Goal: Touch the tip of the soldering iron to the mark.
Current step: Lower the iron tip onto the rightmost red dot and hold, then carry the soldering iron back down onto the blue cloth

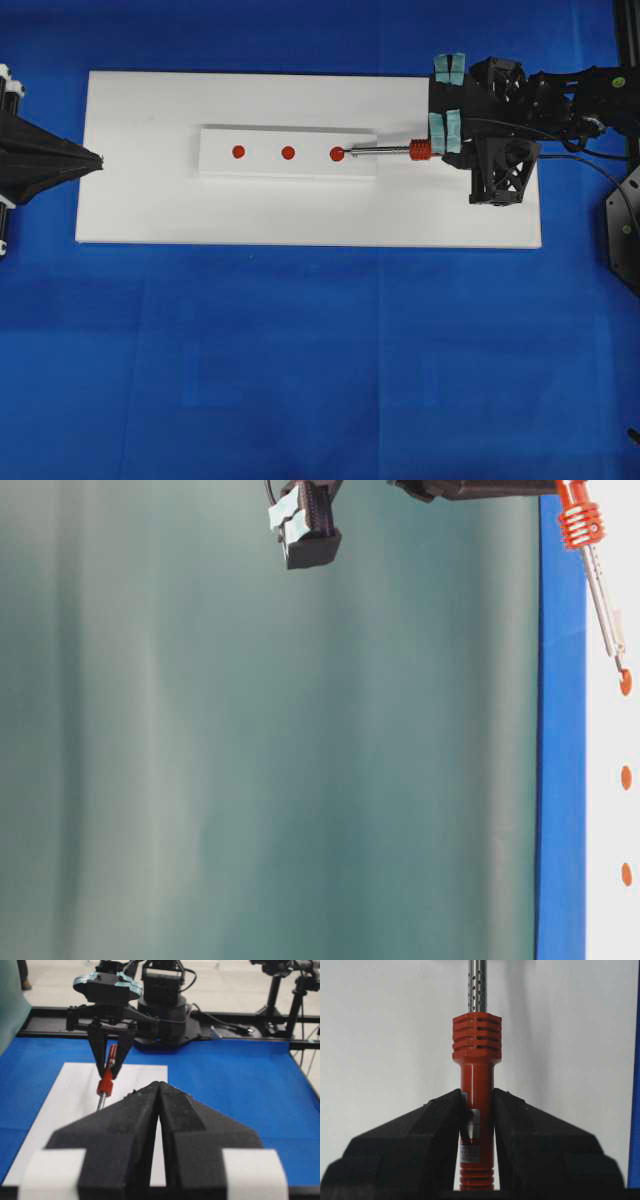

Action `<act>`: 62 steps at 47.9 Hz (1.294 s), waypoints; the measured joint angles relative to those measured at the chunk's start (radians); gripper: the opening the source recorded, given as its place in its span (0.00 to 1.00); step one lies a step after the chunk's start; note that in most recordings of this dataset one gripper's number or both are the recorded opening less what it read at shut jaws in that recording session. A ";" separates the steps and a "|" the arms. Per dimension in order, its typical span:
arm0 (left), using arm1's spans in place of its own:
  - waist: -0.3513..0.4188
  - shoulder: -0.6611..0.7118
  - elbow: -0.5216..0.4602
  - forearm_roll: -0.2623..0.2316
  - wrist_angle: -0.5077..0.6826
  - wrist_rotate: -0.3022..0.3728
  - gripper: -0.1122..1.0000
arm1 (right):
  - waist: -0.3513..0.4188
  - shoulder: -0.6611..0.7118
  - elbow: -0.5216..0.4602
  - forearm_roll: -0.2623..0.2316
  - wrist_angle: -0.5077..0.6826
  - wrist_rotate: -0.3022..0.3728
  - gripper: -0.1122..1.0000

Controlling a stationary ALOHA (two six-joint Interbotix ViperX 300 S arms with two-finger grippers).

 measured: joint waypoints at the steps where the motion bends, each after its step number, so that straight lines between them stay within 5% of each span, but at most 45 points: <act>1: 0.000 0.000 0.000 0.000 0.000 0.000 0.10 | 0.000 0.000 0.000 -0.002 0.000 -0.002 0.16; 62: 0.000 0.000 0.002 0.000 -0.002 0.000 0.10 | 0.002 -0.029 -0.014 0.002 0.035 0.015 0.16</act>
